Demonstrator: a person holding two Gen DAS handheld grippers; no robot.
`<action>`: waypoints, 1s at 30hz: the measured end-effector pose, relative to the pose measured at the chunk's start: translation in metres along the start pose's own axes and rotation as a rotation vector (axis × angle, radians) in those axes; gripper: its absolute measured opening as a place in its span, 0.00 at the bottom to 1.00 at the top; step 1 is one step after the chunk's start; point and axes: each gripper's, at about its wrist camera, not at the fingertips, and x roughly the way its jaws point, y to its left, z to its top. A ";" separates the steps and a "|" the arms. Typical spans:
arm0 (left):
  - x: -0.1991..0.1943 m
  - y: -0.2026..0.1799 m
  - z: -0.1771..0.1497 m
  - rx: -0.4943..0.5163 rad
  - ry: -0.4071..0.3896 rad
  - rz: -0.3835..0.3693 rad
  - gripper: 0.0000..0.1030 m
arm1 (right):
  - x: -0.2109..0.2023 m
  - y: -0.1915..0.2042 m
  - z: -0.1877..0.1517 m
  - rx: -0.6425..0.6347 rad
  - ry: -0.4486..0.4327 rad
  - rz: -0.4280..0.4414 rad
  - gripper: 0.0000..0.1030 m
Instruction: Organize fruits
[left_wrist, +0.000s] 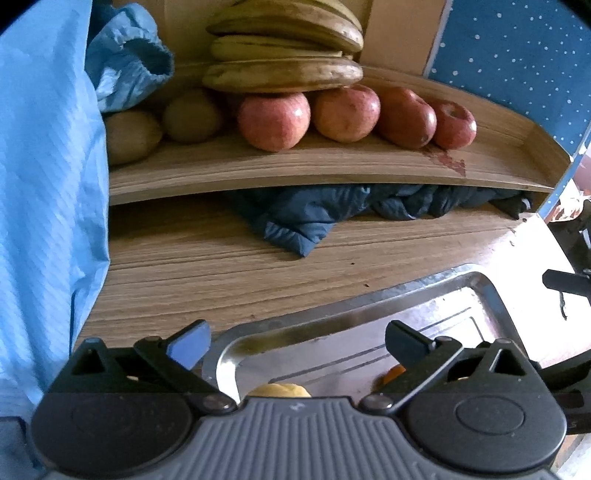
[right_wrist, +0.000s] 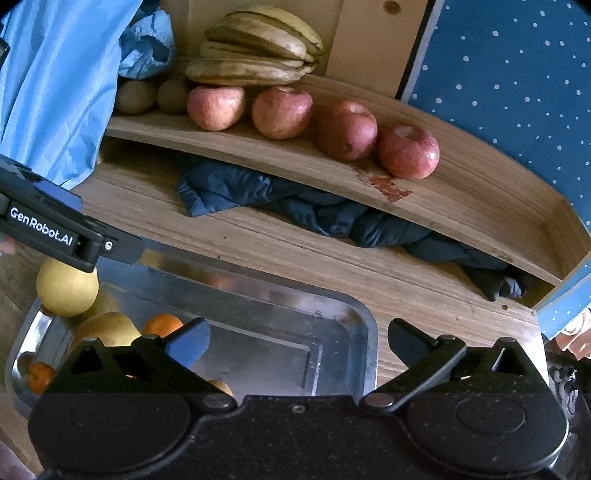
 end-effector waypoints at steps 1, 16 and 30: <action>0.000 0.000 0.000 -0.002 0.002 0.004 1.00 | 0.000 0.000 0.000 0.003 0.001 -0.003 0.99; 0.003 0.002 0.001 -0.007 -0.006 0.034 1.00 | 0.003 -0.009 0.004 0.068 -0.005 -0.051 0.99; -0.002 0.005 0.000 -0.024 -0.042 0.071 1.00 | -0.004 -0.014 0.002 0.131 -0.031 -0.100 0.99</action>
